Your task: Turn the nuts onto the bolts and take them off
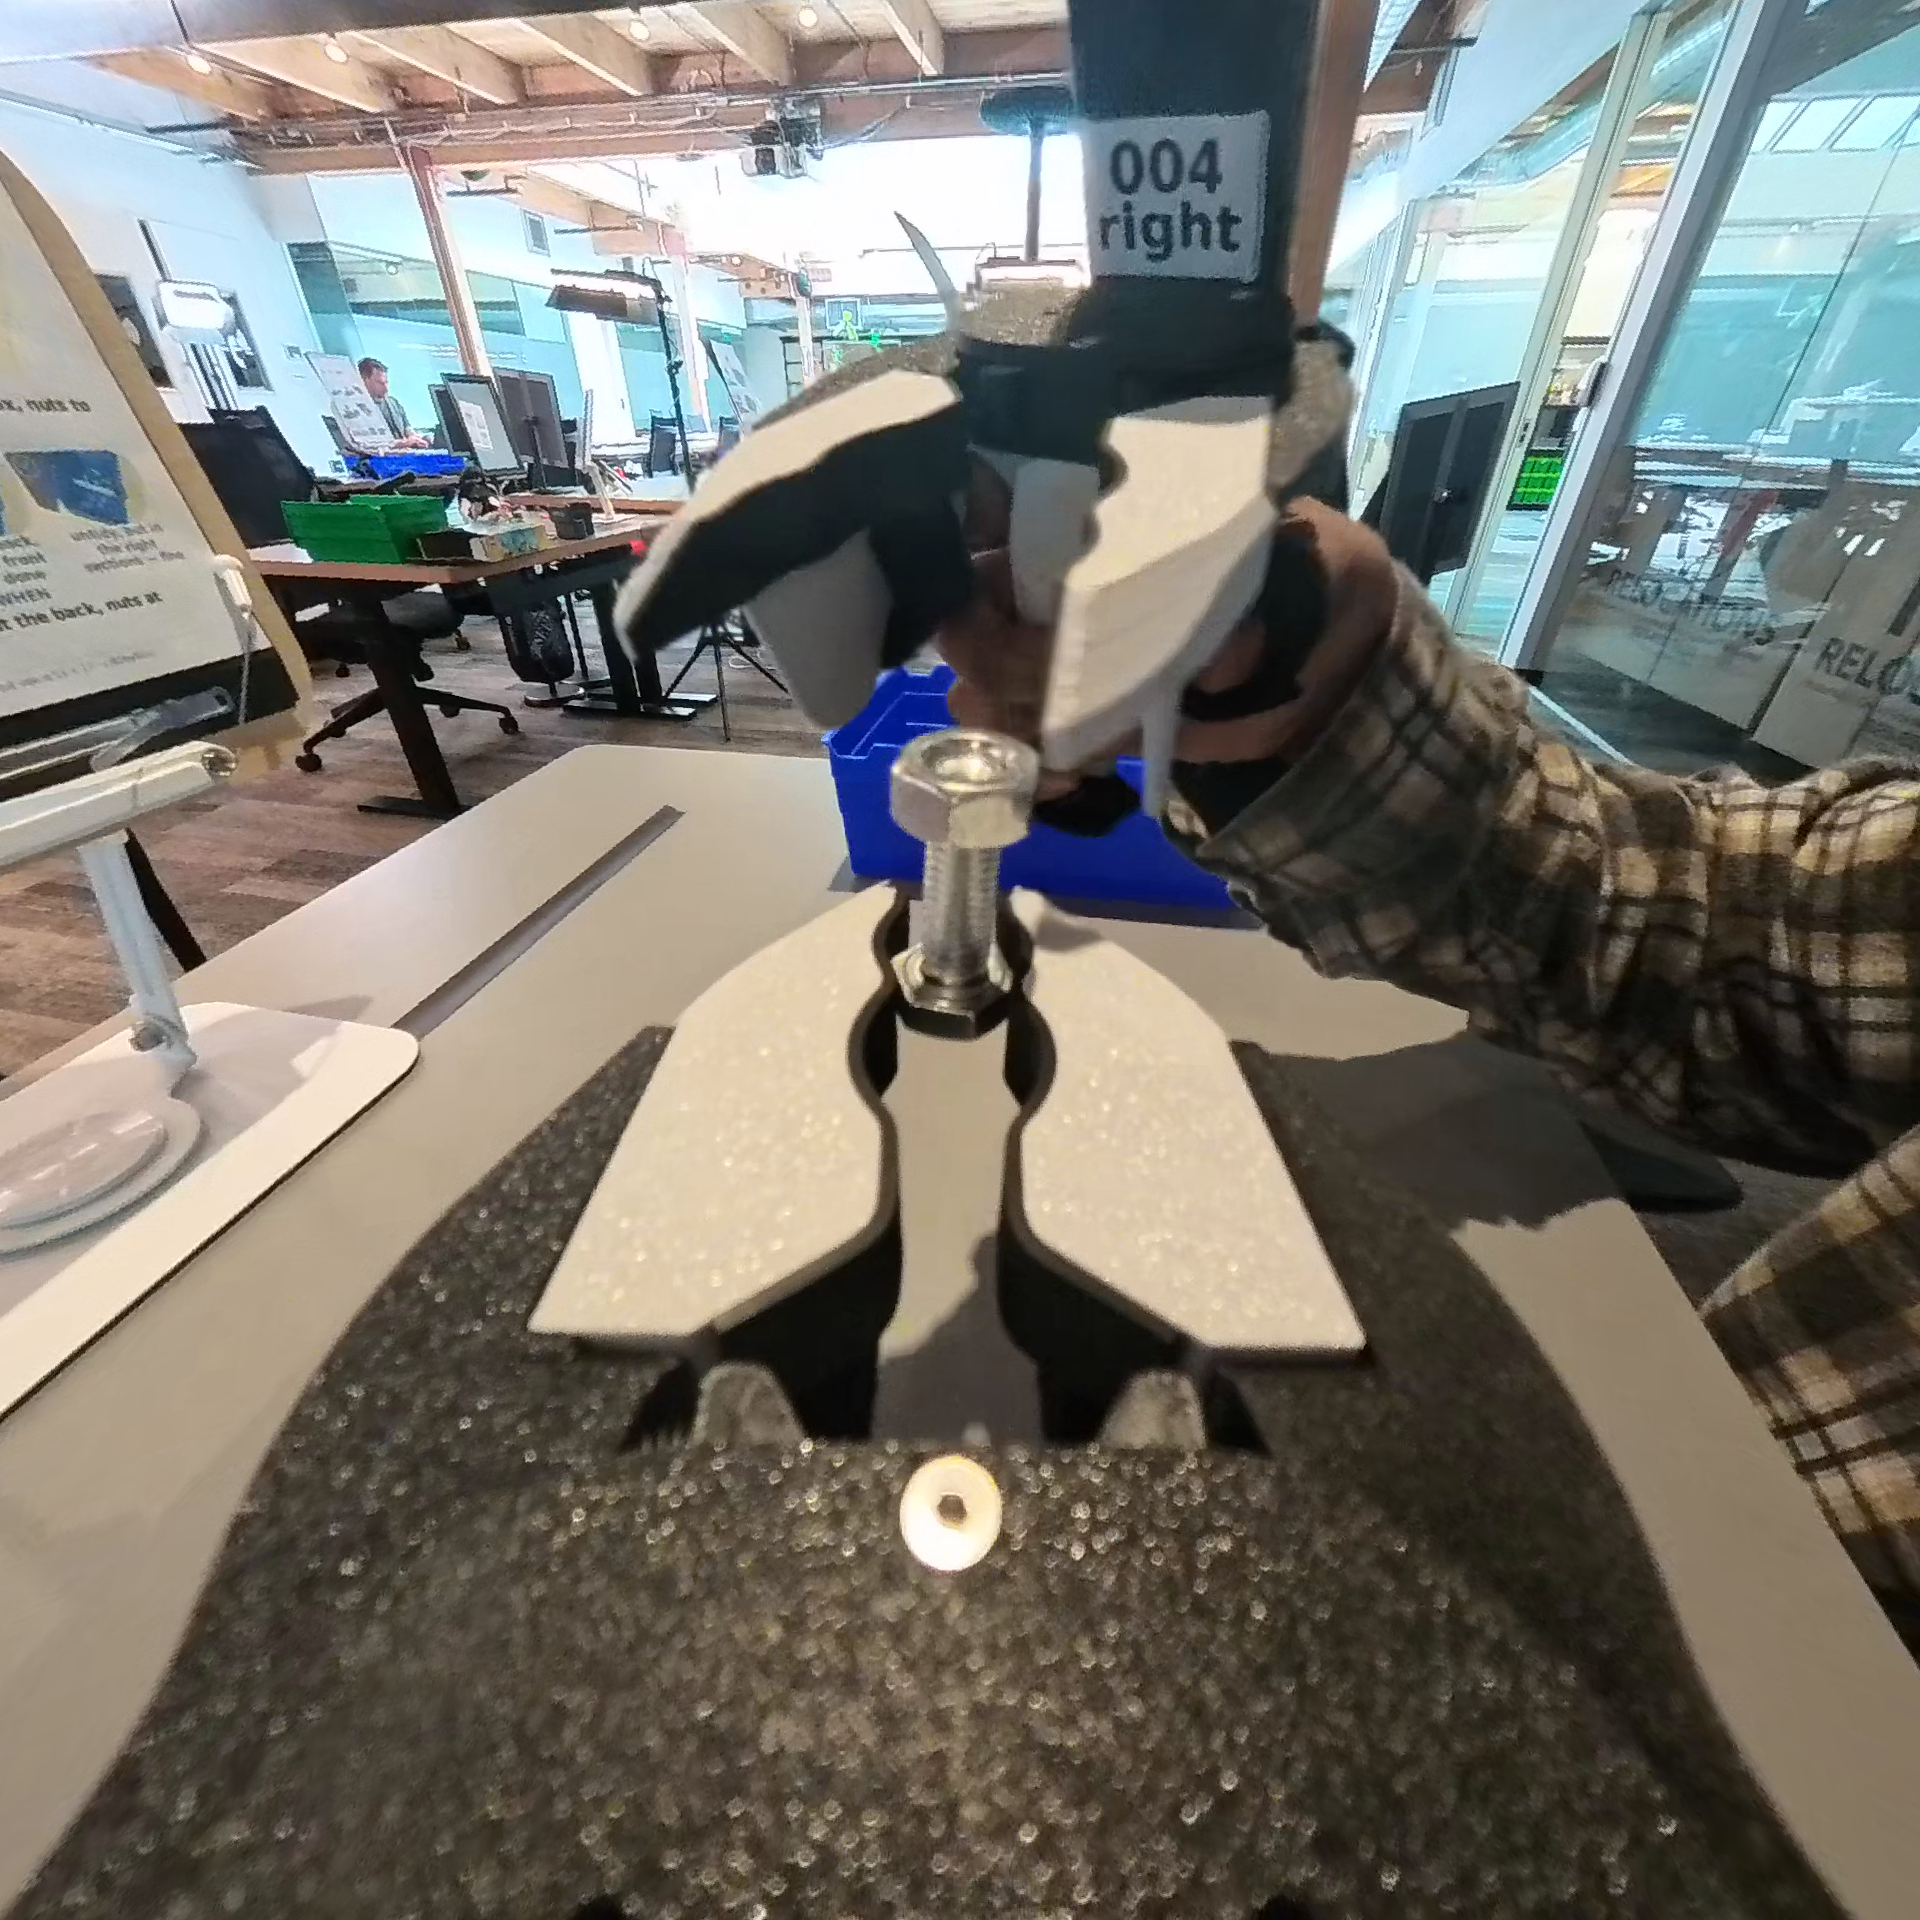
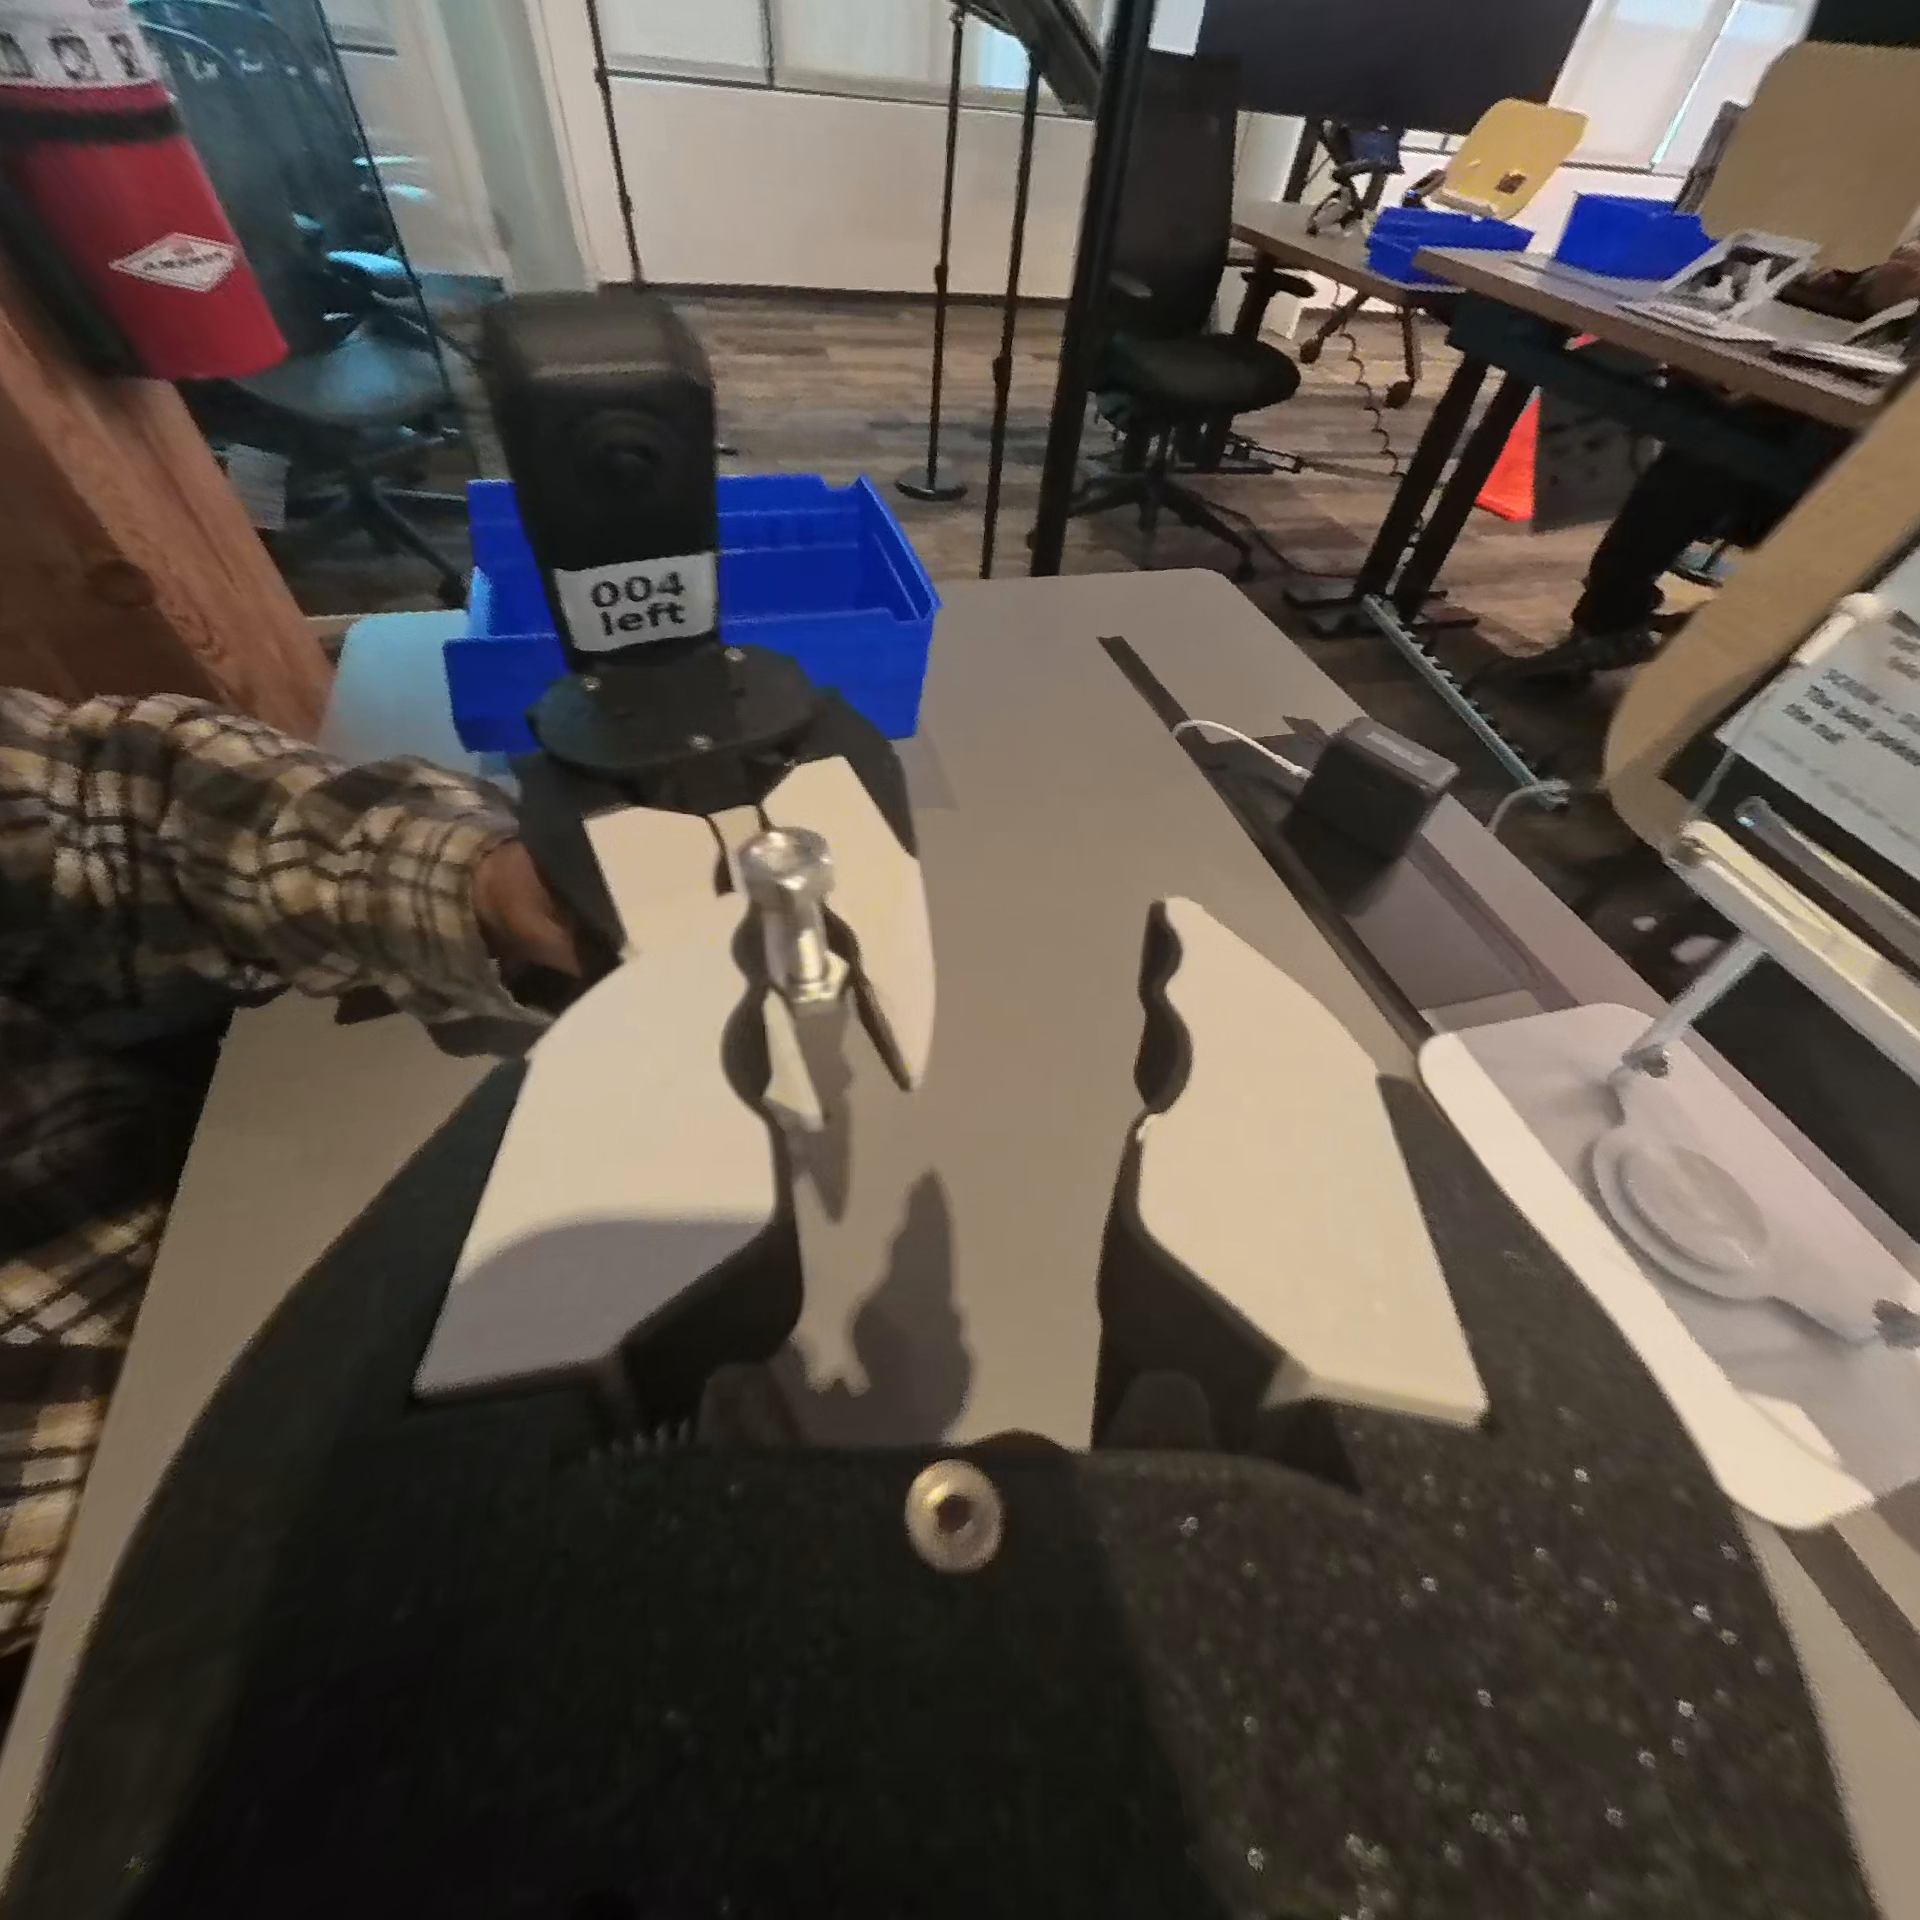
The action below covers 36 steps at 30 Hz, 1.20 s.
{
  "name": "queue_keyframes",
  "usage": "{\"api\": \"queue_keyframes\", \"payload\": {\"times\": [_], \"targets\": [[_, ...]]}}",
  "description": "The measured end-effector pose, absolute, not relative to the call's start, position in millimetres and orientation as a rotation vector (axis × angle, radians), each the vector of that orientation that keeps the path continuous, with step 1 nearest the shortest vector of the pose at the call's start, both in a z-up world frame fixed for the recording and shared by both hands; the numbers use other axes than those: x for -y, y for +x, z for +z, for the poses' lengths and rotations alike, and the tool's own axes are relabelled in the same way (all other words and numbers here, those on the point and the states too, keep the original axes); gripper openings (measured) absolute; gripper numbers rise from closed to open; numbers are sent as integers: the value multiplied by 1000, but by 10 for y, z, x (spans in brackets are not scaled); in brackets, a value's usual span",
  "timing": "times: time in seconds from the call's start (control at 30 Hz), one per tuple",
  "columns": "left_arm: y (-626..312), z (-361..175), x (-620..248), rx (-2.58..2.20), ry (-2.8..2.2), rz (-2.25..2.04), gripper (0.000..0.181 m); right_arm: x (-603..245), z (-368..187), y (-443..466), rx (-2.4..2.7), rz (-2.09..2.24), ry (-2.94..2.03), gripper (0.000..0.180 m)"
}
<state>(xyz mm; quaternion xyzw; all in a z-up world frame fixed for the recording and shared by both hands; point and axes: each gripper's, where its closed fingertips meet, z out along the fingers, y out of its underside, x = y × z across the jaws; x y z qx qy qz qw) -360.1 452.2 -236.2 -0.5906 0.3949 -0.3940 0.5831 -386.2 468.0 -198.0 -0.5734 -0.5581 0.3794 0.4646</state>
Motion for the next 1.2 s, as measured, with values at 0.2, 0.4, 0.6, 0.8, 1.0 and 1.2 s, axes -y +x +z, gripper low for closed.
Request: {"api": "queue_keyframes", "payload": {"times": [0.2,0.4,0.6,0.8,1.0,1.2], "targets": [[-3596,-2371,-4512,-922,-1382,-916,15,-4691,-2036,-3941,1380,908,-1420,78],[-3603,-2346,-4519,-918,-1373,-923,15,-4669,-1950,-3885,1351,949,-1398,77],[-3592,-2376,-4506,-924,-1381,-919,15,-4709,-2036,-3947,1383,902,-1411,85],[-3600,-2371,-4526,-917,-1380,-927,15,-4686,-1992,-3892,1350,976,-1390,81],[-3606,-2364,-4512,-918,-1377,-921,15,-4718,-2012,-3969,1373,949,-1397,84],[-3608,-2354,-4521,-916,-1374,-925,15,-4727,-1932,-3867,1349,981,-1390,81]]}}
